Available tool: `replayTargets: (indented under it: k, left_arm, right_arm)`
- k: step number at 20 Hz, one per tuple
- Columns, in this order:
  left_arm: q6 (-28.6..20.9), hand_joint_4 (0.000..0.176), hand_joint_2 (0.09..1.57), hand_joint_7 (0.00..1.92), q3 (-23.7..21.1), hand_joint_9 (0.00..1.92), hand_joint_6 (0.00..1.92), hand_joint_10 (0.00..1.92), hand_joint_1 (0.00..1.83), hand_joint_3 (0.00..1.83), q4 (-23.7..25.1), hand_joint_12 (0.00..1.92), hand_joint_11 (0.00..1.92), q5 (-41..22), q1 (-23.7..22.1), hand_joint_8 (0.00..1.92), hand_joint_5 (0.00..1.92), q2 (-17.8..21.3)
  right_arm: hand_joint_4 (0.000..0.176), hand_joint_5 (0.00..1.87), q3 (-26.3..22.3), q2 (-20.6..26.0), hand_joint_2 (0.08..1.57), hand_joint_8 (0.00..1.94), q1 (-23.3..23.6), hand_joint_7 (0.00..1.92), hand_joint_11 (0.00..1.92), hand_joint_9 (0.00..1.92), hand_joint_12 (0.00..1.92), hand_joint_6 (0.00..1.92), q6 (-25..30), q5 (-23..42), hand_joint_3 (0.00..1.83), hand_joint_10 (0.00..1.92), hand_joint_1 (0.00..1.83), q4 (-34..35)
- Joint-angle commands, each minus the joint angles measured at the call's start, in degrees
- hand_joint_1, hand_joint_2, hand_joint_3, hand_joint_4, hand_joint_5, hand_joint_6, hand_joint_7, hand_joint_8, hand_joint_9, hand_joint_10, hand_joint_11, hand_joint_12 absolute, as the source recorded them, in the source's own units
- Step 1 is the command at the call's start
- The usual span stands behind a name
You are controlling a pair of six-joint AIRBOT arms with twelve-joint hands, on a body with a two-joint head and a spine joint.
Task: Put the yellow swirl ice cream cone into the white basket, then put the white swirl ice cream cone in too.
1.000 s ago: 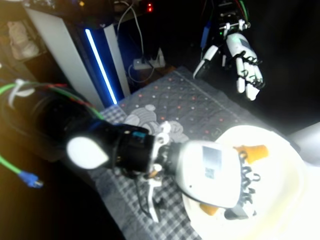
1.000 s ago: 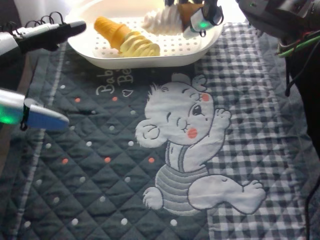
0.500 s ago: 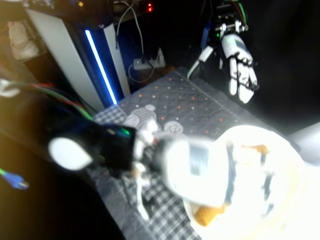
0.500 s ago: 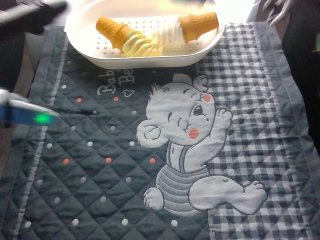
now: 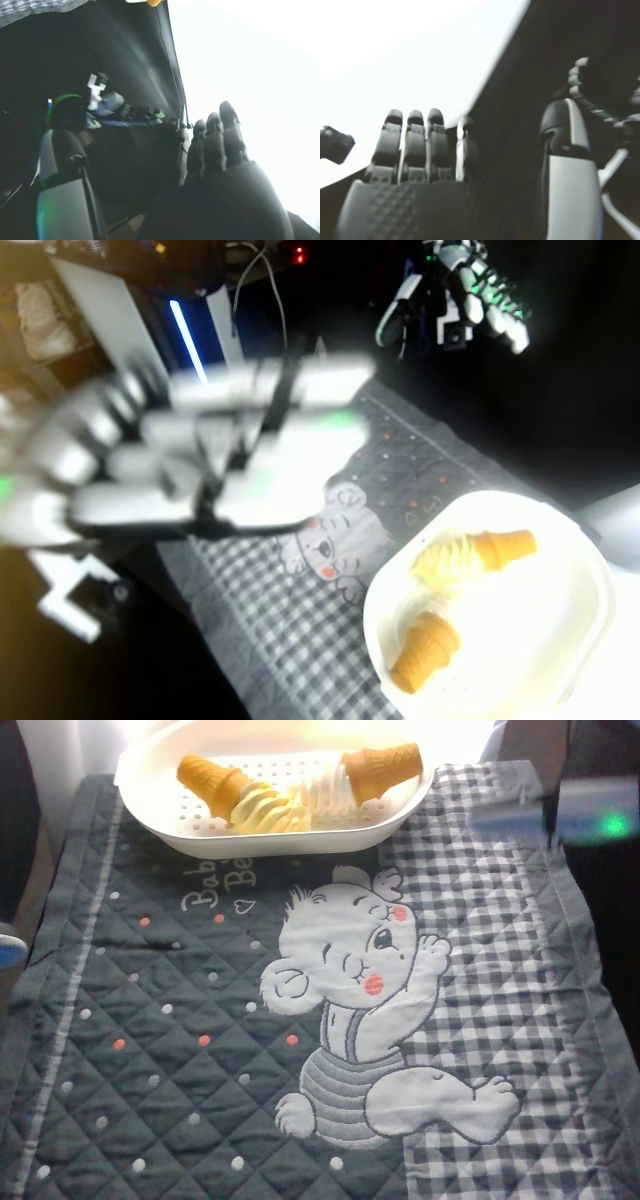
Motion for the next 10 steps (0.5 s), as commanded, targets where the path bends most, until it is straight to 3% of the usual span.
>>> replayTargets:
  k: [1, 2, 3, 4, 5, 6, 7, 8, 10]
  left_arm:
    - [-0.5, 0.060, 0.81, 0.02, -0.5, 0.00, 0.00, 0.00, 0.89, 0.01, -0.6, 0.01, 0.00, -11.7, 0.9, 0.00, 0.07, 0.2]
    - [-0.7, 0.025, 0.80, 0.01, -1.4, 0.00, 0.00, 0.00, 0.88, 0.00, -1.7, 0.01, 0.02, -14.8, 3.3, 0.00, 0.04, 0.2]
    - [-0.7, 0.045, 0.81, 0.00, -2.2, 0.00, 0.00, 0.00, 0.86, 0.01, -2.9, 0.02, 0.04, -17.6, 5.9, 0.00, 0.01, 0.2]
    - [-0.7, 0.079, 0.81, 0.00, -2.9, 0.00, 0.00, 0.00, 0.88, 0.01, -4.5, 0.01, 0.01, -20.3, 7.9, 0.00, 0.00, -0.2]
    - [-1.1, 0.103, 0.81, 0.04, -3.1, 0.05, 0.00, 0.00, 0.87, 0.01, -5.6, 0.33, 0.00, -21.2, 9.2, 0.00, 0.00, -0.8]
    - [-1.1, 0.096, 0.83, 0.03, -3.0, 0.06, 0.00, 0.00, 0.88, 0.02, -6.5, 0.48, 0.00, -21.2, 9.6, 0.00, 0.00, -1.8]
    - [-2.0, 0.115, 0.80, 0.00, -2.5, 0.05, 0.00, 0.01, 0.91, 0.01, -7.5, 0.68, 0.00, -21.0, 10.1, 0.00, 0.00, -3.3]
    - [-3.5, 0.112, 0.80, 0.01, -1.9, 0.06, 0.00, 0.01, 0.92, 0.01, -8.2, 0.81, 0.00, -21.0, 10.4, 0.00, 0.00, -4.7]
    - [-6.2, 0.063, 0.86, 0.03, -0.7, 0.06, 0.00, 0.01, 0.85, 0.04, -10.0, 0.84, 0.00, -20.8, 11.0, 0.01, 0.00, -7.1]
  right_arm:
    - [0.163, 0.20, -1.3, 1.5, 0.85, 0.01, -1.7, 0.22, 0.04, 0.19, 0.02, 0.00, 0.0, 14.8, 0.00, 0.02, 0.71, 4.5]
    - [0.173, 0.24, -2.9, 2.1, 0.86, 0.01, -6.6, 0.27, 0.12, 0.25, 0.05, 0.00, 0.0, 18.9, 0.00, 0.01, 0.66, 7.2]
    - [0.175, 0.22, -4.2, 2.2, 0.88, 0.00, -10.9, 0.28, 0.14, 0.25, 0.07, 0.00, 0.0, 23.0, 0.01, 0.01, 0.61, 10.1]
    - [0.176, 0.22, -5.3, 2.2, 0.88, 0.00, -15.3, 0.27, 0.14, 0.24, 0.07, 0.00, 0.0, 26.4, 0.01, 0.00, 0.61, 12.9]
    - [0.176, 0.20, -5.9, 2.2, 0.87, 0.00, -18.3, 0.26, 0.12, 0.23, 0.06, 0.00, 0.0, 28.6, 0.00, 0.00, 0.60, 15.6]
    - [0.176, 0.19, -6.1, 1.3, 0.86, 0.00, -20.6, 0.25, 0.11, 0.24, 0.06, 0.00, 0.1, 30.1, 0.00, 0.00, 0.60, 17.8]
    - [0.176, 0.14, -6.1, -0.3, 0.86, 0.00, -22.7, 0.24, 0.08, 0.20, 0.05, 0.00, 1.0, 31.4, 0.00, 0.00, 0.59, 20.3]
    - [0.176, 0.13, -6.0, -1.6, 0.84, 0.00, -23.9, 0.24, 0.07, 0.19, 0.04, 0.00, 1.5, 32.0, 0.00, 0.00, 0.64, 22.4]
    - [0.176, 0.11, -5.2, -3.2, 0.84, 0.00, -24.8, 0.21, 0.07, 0.16, 0.04, 0.00, 3.2, 31.8, 0.00, 0.00, 0.65, 24.3]
